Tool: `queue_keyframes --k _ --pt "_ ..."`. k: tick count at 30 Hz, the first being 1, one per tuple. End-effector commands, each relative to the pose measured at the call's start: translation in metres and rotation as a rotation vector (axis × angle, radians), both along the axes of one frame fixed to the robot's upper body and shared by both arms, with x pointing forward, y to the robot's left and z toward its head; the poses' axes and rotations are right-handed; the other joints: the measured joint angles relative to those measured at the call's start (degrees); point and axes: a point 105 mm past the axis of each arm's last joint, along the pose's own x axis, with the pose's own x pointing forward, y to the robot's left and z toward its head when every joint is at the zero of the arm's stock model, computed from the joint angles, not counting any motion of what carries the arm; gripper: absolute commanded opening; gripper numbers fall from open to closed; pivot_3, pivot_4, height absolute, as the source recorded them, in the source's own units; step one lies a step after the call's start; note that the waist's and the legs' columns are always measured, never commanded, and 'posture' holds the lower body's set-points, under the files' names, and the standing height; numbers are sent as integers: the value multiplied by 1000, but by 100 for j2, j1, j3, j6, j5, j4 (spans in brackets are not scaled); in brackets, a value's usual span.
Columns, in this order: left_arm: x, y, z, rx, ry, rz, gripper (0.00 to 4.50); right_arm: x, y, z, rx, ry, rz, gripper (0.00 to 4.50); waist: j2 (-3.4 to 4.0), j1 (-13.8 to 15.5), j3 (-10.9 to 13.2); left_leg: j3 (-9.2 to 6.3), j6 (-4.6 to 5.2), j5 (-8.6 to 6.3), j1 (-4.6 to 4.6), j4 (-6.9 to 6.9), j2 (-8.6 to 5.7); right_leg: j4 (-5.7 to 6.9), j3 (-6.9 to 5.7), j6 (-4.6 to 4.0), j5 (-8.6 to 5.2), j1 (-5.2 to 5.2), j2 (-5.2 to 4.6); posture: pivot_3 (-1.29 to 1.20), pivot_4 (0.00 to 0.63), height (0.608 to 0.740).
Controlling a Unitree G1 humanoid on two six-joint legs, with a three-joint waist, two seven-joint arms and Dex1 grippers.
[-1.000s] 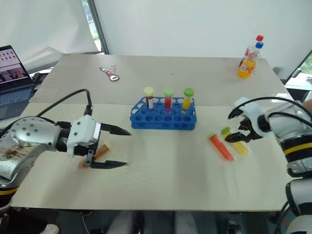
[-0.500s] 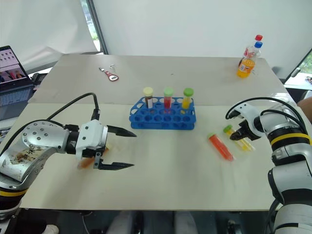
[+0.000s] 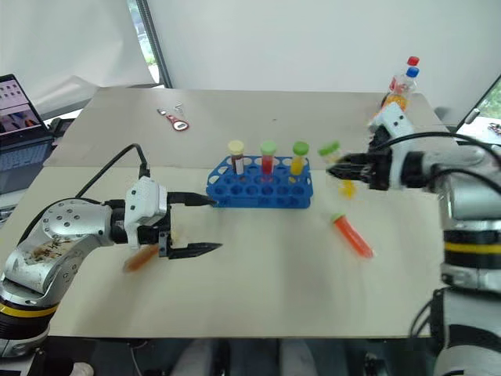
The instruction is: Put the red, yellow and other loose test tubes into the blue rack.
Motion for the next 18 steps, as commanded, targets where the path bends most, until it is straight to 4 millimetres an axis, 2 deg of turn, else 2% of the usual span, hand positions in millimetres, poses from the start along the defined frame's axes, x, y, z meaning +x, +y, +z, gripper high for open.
queue_keyframes --k 1,4,8,14,18 --pt "-1 -1 11 -61 -42 12 4500 0 7 21 145 -209 -119 969 0 9 0 0 -1 1 0 4 0 2 0 1 1 1 -1 0 150 733" --pt "-1 -3 11 -75 -37 15 4500 6 18 12 212 -259 -179 969 0 19 0 5 -8 5 -4 8 -6 3 -1 4 3 1 -3 0 150 733" --pt "-3 -3 7 -41 -27 11 4500 21 36 -16 238 -305 -246 968 0 -8 0 14 -9 6 -2 5 -6 2 -3 3 4 0 -1 0 150 733" --pt "-4 -6 10 -45 -28 12 4500 34 41 -39 253 -300 -301 963 1 -24 0 16 -13 8 0 -1 -5 2 -2 1 5 -2 -1 0 150 733" --pt "-4 -6 10 -45 -26 15 4500 37 41 -44 243 -312 -316 962 1 -30 0 15 -13 8 2 -2 -4 2 -2 1 5 -1 0 0 150 733"
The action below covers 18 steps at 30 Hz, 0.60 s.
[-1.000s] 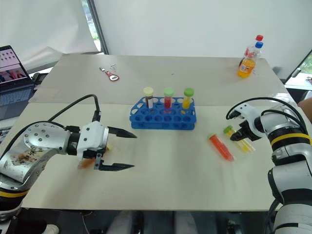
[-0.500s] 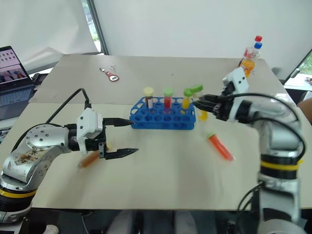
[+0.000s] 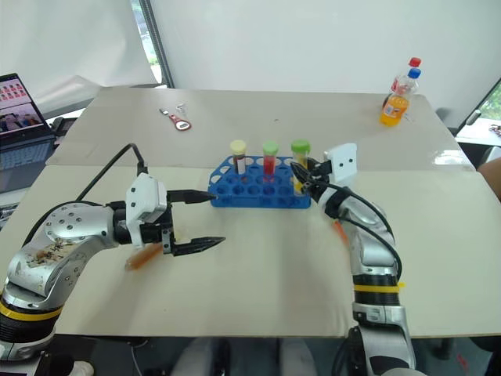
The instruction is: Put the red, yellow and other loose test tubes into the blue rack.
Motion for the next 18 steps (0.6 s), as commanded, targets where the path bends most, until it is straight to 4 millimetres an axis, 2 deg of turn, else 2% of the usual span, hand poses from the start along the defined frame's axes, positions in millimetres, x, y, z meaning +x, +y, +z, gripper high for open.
queue_keyframes --k 1,6,16,18 --pt "-4 -3 11 -8 -46 -14 4500 1 1 7 -10 -56 -18 962 0 -3 0 0 0 0 1 0 1 0 0 0 0 0 0 0 150 733" --pt "-1 -5 13 -24 -49 0 4500 4 3 1 35 -74 -80 962 0 -6 0 0 0 0 2 0 1 1 1 -1 0 1 0 0 150 733" --pt "4 -9 17 -67 -55 34 4500 -6 11 -13 108 -91 -131 961 1 -25 -1 -5 -1 1 10 -5 4 3 3 -3 2 3 1 0 150 733" --pt "6 -11 18 -73 -57 38 4500 -7 7 -14 91 -86 -135 1985 1 -29 -1 -6 -1 1 11 -9 4 2 3 -3 2 3 2 0 150 733"
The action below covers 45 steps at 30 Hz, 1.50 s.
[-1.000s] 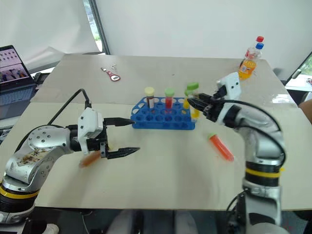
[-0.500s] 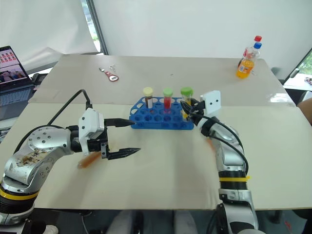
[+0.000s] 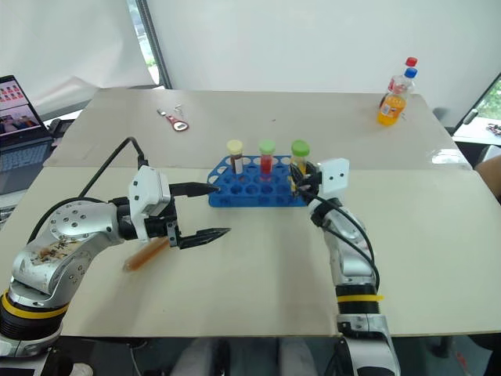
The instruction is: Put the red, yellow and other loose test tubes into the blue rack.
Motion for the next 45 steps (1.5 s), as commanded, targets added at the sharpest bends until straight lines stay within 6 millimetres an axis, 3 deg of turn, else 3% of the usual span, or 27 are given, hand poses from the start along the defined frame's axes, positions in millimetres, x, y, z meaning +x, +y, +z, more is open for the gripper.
queue_keyframes --k 1,4,13,16,19,23,29,40,45 --pt "-1 -5 10 -20 -34 -9 4500 -5 -4 6 -38 -25 0 2247 0 -4 0 -1 0 0 0 0 0 0 0 0 0 0 0 0 150 733" --pt "0 -7 11 -26 -34 -5 4500 -6 -14 7 -81 1 -26 3299 0 12 0 -1 0 0 -2 0 -2 -1 0 0 0 0 -2 0 150 733" --pt "5 -7 5 -10 -52 7 4500 -48 -48 19 -312 129 -58 3299 0 53 0 1 0 0 -6 0 -5 -5 0 1 0 0 -1 0 150 733" --pt "5 -5 0 28 -61 -8 4500 -58 -64 29 -484 206 -128 3299 0 52 0 1 1 0 -7 5 -5 -6 1 1 0 0 -1 0 150 733" --pt "5 -3 -4 65 -74 -27 4500 -67 -71 32 -599 315 -81 3299 -1 48 0 7 1 0 -5 5 -6 -9 3 1 -1 2 -1 0 150 733" --pt "-9 -5 -11 135 -65 -131 4500 -80 -93 10 -690 671 12 3299 -1 44 1 5 3 -1 1 3 -3 -17 1 0 -2 11 5 0 150 733" --pt "-29 -4 -16 202 -43 -236 4500 -77 -109 -3 -643 904 14 3299 -6 38 3 7 5 -2 -2 0 -1 -35 0 0 -2 15 3 0 150 733" --pt "-36 -9 -22 188 -43 -234 4500 -57 -103 -31 -622 1073 61 3299 -6 53 3 6 5 -2 -8 1 -2 -35 -1 1 -2 11 2 0 150 733" --pt "-36 -10 -24 182 -42 -219 4500 -56 -100 -35 -643 1092 89 1700 -6 56 3 5 6 -2 -10 2 -1 -34 -3 1 -2 9 2 0 150 733"
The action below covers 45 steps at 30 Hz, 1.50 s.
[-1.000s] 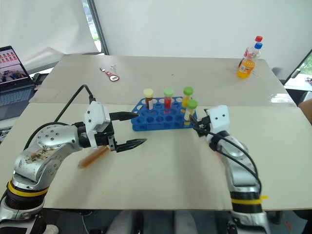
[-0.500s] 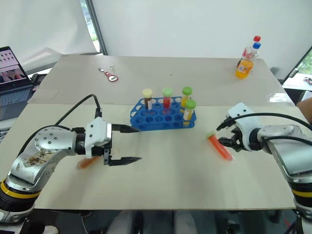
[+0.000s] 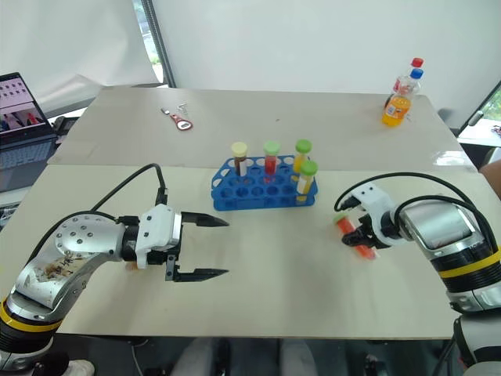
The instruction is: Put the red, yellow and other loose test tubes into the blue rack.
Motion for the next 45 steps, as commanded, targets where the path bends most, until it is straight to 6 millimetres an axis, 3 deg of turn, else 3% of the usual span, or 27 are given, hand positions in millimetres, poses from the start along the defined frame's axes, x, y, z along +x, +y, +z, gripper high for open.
queue_keyframes --k 1,3,9,14,17,21,23,28,33,45 --pt "-4 -4 7 -17 -45 -13 4500 4 4 8 -1 -25 28 1398 0 -1 0 0 0 0 0 1 0 0 0 0 0 0 0 0 150 733" --pt "-4 -3 6 -20 -40 -3 4500 4 5 10 -3 -29 42 1042 0 -1 0 -1 0 0 0 0 0 1 -1 0 0 0 0 0 150 733" --pt "6 15 3 -17 -44 96 4500 -1 22 32 21 -135 200 1042 0 -2 0 -1 0 0 -5 -1 1 3 0 0 0 -9 0 0 150 733" --pt "17 31 9 -58 -44 202 4500 -8 66 56 228 -304 346 1042 -3 -6 -1 -11 0 0 -8 0 4 8 -1 0 0 -12 1 0 150 733" --pt "16 38 16 -142 -12 245 4500 -8 106 75 548 -526 378 1042 -15 -27 -8 -20 0 0 -6 3 7 12 -1 0 0 -9 4 0 150 733" --pt "16 49 21 -199 8 284 4500 13 140 89 690 -850 289 1041 -11 -35 -6 -39 -1 0 -7 0 8 24 1 0 0 -19 3 0 150 733" --pt "16 51 21 -191 9 287 4500 20 149 91 720 -921 257 1041 -11 -4 -6 -38 -6 3 -13 4 2 29 -1 0 1 -24 -3 0 150 733" --pt "16 48 23 -184 6 271 4500 37 162 90 714 -1072 186 1041 -12 -4 -6 -17 -8 4 -9 9 -3 28 -7 1 2 -14 -7 0 150 733" --pt "17 43 26 -192 2 261 4500 50 161 81 659 -1149 113 1041 -12 -32 -6 -5 -13 7 -2 -4 1 30 -7 -4 3 -17 -1 0 150 733" --pt "19 39 27 -224 3 265 4500 67 161 61 621 -1196 -28 1040 -11 -54 -7 -7 -14 8 1 -7 3 32 -6 -6 4 -17 -1 0 150 733"
